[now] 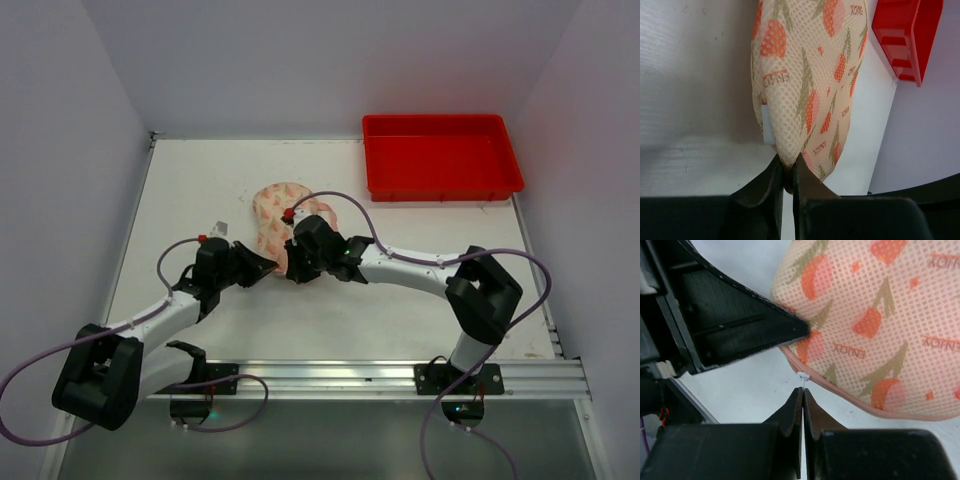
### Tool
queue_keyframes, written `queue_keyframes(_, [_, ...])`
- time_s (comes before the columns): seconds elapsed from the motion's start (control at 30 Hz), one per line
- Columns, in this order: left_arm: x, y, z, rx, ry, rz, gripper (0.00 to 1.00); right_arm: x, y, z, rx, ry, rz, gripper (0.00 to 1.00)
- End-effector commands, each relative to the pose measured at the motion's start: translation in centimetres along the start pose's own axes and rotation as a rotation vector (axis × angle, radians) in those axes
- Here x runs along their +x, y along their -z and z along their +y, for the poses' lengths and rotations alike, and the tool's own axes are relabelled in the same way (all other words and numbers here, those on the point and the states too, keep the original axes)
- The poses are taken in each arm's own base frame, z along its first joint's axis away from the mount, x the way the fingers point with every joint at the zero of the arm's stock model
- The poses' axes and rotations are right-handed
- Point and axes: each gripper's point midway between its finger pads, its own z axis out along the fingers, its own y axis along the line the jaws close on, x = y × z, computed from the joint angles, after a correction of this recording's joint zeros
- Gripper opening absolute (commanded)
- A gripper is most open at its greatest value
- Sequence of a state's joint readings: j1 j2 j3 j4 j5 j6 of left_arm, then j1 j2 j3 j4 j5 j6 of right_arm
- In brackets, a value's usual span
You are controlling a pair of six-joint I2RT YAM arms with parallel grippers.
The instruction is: Unzip the laundry bag and remove the bra
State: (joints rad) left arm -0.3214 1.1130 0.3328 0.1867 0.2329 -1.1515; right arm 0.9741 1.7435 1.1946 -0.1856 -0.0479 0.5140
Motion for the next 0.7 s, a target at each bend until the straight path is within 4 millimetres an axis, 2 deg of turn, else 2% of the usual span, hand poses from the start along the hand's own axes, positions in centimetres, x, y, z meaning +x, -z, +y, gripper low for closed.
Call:
queue_keyframes(0.0, [-1.3, -0.3, -2.3, 0.072, -0.001, -0.039, 0.08, 0.1, 1.7, -1.0, 0.034, -0.003, -0.038, 0.0])
queue_keyframes(0.03, [-1.7, -0.3, -2.5, 0.07, -0.027, -0.045, 0.0, 1.4, 1.9, -2.1, 0.066, 0.008, -0.012, 0.0])
queue_keyframes(0.1, [-2.5, -0.3, -1.9, 0.035, -0.051, -0.057, 0.0, 2.0, 2.8, -3.8, 0.118, 0.017, -0.01, 0.0])
queue_keyframes(0.13, [-2.9, -0.3, -1.7, 0.022, -0.068, -0.061, 0.0, 1.9, 3.9, -4.6, 0.149, 0.019, -0.025, 0.0])
queue_keyframes(0.17, [-3.6, -0.3, -2.0, 0.014, -0.121, -0.066, 0.0, 3.1, 4.3, -5.9, 0.18, 0.024, -0.004, 0.0])
queue_keyframes(0.23, [-4.4, -0.8, -1.6, -0.015, -0.176, -0.056, 0.0, 3.1, 5.9, -7.5, 0.212, 0.008, -0.02, 0.0])
queue_keyframes(0.27, [-5.2, -0.9, -2.3, -0.015, -0.251, -0.051, 0.0, 4.4, 6.3, -8.7, 0.234, 0.009, 0.014, 0.0])
queue_keyframes(0.3, [-4.8, -1.6, -1.7, -0.028, -0.279, 0.007, 0.0, 4.5, 6.9, -9.7, 0.252, -0.008, 0.022, 0.0])
queue_keyframes(0.33, [-5.4, -1.7, -2.4, -0.034, -0.346, 0.032, 0.0, 5.2, 7.6, -10.8, 0.276, -0.013, 0.038, 0.0])
queue_keyframes(0.37, [-5.3, -1.9, -1.9, -0.058, -0.369, 0.066, 0.0, 5.4, 7.8, -11.0, 0.277, -0.012, 0.042, 0.0])
queue_keyframes(0.4, [-5.0, -2.4, -1.2, -0.075, -0.385, 0.111, 0.0, 5.6, 7.9, -11.0, 0.27, -0.009, 0.047, 0.0])
queue_keyframes(0.47, [-5.9, -2.6, -0.9, -0.107, -0.433, 0.131, 0.02, 5.6, 7.8, -10.2, 0.229, -0.007, 0.054, 0.0])
queue_keyframes(0.53, [-7.0, -3.1, 0.4, -0.161, -0.428, 0.137, 0.14, 4.9, 7.4, -9.2, 0.185, -0.006, 0.051, 0.0])
queue_keyframes(0.6, [-8.7, -3.3, 0.2, -0.158, -0.409, 0.104, 0.23, 3.5, 6.3, -6.2, 0.06, -0.016, 0.042, 0.0])
queue_keyframes(0.63, [-9.1, -3.3, -0.2, -0.149, -0.383, 0.091, 0.4, 2.5, 5.8, -5.0, 0.021, -0.023, 0.02, 0.0])
queue_keyframes(0.67, [-9.4, -3.3, -0.6, -0.132, -0.373, 0.078, 0.54, 0.7, 5.7, -3.1, -0.025, -0.01, -0.013, 0.0])
